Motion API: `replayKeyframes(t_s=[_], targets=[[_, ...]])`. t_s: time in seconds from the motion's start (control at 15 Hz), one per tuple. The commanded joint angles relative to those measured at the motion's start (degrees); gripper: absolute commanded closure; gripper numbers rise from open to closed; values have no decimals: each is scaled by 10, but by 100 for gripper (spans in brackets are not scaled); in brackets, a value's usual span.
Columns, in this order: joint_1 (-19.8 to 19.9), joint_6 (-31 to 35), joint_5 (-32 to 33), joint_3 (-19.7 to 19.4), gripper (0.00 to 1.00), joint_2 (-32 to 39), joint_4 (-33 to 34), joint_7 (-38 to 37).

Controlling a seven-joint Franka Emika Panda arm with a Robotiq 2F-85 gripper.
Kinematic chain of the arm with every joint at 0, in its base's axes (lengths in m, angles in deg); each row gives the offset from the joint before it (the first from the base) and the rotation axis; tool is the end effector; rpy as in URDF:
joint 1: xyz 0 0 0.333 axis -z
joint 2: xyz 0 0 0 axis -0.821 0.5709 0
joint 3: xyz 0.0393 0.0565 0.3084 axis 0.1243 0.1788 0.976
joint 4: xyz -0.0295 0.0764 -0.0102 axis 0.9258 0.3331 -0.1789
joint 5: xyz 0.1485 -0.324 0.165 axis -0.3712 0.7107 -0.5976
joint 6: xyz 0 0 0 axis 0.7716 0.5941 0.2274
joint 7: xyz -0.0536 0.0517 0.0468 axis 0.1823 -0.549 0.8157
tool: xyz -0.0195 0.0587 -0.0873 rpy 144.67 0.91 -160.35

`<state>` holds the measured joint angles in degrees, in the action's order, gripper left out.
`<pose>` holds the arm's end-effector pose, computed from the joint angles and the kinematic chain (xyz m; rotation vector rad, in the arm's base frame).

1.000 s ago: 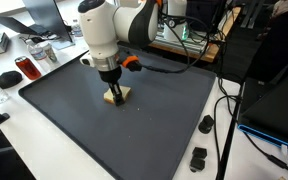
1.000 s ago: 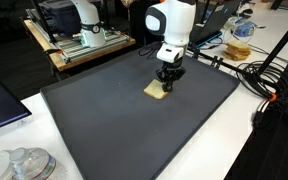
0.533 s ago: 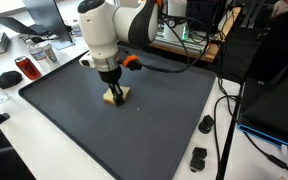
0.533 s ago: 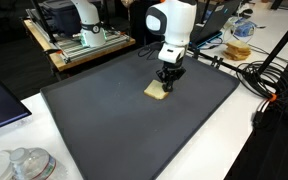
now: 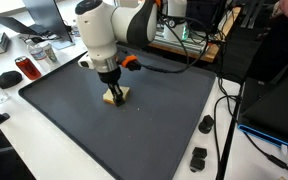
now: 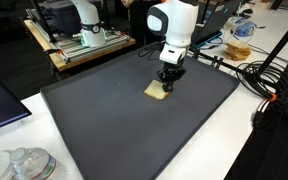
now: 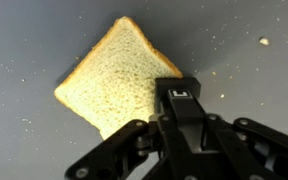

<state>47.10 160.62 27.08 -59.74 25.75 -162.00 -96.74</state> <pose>0.6575 0.0451 0.1819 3.0480 -0.6895 0.0425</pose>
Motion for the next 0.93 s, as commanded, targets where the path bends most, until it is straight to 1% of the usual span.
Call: replayKeyframes(t_s=[0.0, 0.4, 0.6, 0.87], targets=[[1, 20, -17, 11, 95, 59, 30, 4], [-11, 23, -7, 1, 95, 56, 25, -11], [-12, 18, -3, -5, 95, 31, 14, -13], [-13, 29, 3, -12, 95, -2, -4, -12]])
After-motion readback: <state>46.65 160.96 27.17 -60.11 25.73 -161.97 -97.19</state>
